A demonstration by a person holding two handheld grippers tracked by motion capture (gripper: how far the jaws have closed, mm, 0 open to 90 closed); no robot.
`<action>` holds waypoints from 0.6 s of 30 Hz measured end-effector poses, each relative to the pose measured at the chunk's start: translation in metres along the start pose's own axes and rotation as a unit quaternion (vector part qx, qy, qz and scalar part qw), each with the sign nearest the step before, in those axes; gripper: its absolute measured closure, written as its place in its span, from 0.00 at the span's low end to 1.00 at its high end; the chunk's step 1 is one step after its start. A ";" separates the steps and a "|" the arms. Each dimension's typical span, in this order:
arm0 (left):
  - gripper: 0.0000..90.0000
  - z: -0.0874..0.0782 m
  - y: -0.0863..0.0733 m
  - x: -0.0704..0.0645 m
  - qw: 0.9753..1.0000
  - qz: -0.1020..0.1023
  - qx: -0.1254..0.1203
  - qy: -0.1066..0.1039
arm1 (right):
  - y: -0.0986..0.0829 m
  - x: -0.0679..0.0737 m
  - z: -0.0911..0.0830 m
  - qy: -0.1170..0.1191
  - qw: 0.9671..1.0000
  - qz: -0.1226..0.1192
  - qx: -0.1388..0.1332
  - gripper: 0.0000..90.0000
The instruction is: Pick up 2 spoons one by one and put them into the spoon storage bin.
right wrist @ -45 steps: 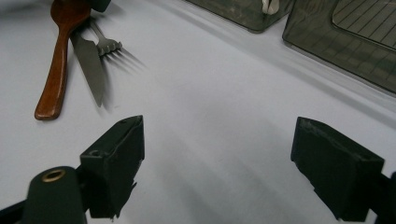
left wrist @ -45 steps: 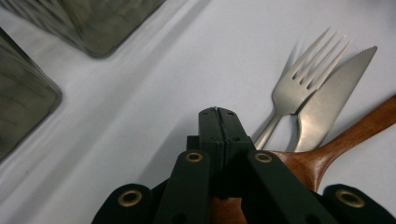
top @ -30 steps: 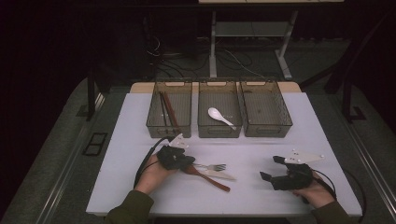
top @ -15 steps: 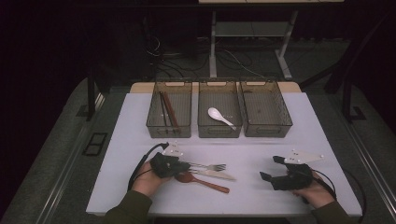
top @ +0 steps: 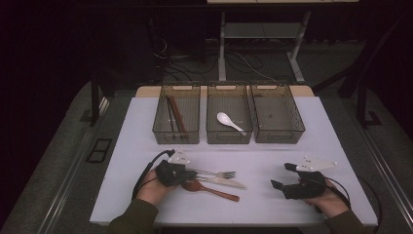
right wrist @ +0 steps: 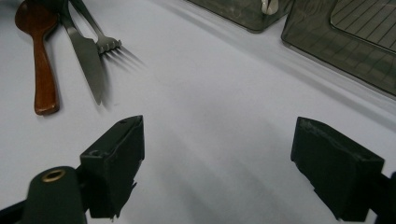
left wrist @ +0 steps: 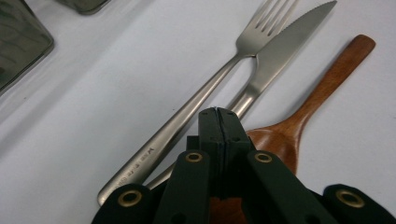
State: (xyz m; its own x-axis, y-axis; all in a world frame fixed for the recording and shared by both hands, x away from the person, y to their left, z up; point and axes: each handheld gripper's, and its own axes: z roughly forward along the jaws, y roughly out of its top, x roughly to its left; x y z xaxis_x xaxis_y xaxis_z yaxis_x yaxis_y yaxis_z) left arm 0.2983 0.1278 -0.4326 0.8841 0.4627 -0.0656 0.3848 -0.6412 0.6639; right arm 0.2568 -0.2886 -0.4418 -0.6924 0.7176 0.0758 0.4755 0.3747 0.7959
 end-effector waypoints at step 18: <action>0.79 -0.020 -0.017 -0.014 1.000 -0.006 -0.019 0.008 | 0.000 0.000 0.001 -0.002 1.000 0.001 0.003 0.20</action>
State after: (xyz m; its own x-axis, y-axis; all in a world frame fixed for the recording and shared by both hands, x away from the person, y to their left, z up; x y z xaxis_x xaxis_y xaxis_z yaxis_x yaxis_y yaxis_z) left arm 0.2742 0.1446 -0.4287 0.8754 0.4794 -0.0617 0.3838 -0.6118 0.6917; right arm 0.2572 -0.2883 -0.4424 -0.6898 0.7201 0.0745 0.4792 0.3771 0.7925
